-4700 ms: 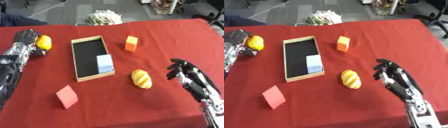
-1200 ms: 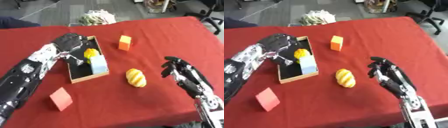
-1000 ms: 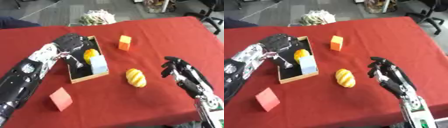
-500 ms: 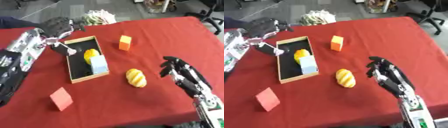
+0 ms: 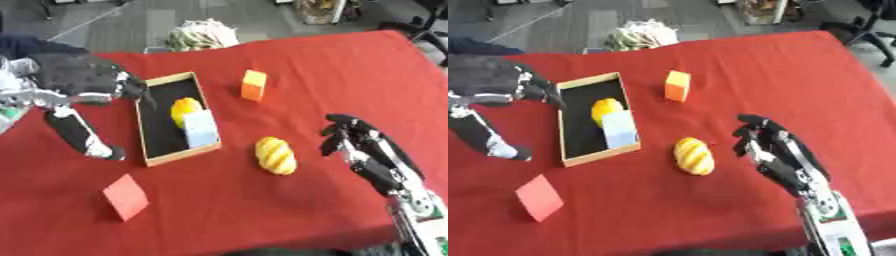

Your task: Pick up objects on the table and place them in the box.

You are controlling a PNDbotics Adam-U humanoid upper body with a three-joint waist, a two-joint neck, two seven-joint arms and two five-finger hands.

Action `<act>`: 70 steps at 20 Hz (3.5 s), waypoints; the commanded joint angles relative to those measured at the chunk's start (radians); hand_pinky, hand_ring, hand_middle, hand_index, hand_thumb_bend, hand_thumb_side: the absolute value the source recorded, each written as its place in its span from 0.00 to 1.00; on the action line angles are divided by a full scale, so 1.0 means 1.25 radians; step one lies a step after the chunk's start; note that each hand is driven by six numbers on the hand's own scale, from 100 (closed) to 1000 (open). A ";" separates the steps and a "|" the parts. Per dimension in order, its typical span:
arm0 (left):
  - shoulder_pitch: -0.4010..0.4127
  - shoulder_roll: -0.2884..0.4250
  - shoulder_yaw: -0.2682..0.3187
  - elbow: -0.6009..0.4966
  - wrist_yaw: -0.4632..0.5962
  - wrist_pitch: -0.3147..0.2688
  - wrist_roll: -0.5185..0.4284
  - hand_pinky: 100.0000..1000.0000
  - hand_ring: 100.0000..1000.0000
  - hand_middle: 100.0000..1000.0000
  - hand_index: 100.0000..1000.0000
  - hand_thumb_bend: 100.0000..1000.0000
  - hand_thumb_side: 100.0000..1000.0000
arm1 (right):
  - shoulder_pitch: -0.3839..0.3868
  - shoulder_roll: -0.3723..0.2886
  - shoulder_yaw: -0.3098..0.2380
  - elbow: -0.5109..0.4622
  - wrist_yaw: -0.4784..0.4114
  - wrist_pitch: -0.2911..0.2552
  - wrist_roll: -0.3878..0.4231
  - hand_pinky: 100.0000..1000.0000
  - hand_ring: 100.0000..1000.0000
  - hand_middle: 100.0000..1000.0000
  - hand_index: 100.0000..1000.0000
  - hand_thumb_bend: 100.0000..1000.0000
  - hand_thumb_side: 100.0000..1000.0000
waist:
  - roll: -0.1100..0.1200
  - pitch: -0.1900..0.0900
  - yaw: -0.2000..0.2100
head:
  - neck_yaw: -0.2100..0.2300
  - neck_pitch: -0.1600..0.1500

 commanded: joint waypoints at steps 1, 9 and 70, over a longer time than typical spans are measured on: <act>0.012 0.040 -0.020 -0.021 0.018 -0.021 -0.077 0.81 0.72 0.72 0.86 0.51 0.32 | -0.005 -0.017 -0.002 -0.008 0.006 -0.001 0.002 0.49 0.52 0.58 0.82 0.00 0.35 | 0.013 -0.022 0.002 | -0.004 0.003; 0.043 0.039 -0.052 -0.016 0.031 -0.058 -0.136 0.82 0.73 0.74 0.88 0.54 0.30 | -0.007 -0.019 -0.001 -0.007 0.007 -0.001 0.004 0.49 0.52 0.58 0.82 0.00 0.34 | 0.011 -0.022 0.008 | -0.006 0.003; -0.044 -0.067 0.021 0.073 -0.097 -0.065 0.040 0.82 0.71 0.69 0.85 0.53 0.35 | -0.004 -0.011 -0.004 -0.002 0.006 0.000 0.000 0.49 0.51 0.58 0.82 0.00 0.34 | 0.003 -0.022 0.002 | -0.027 0.003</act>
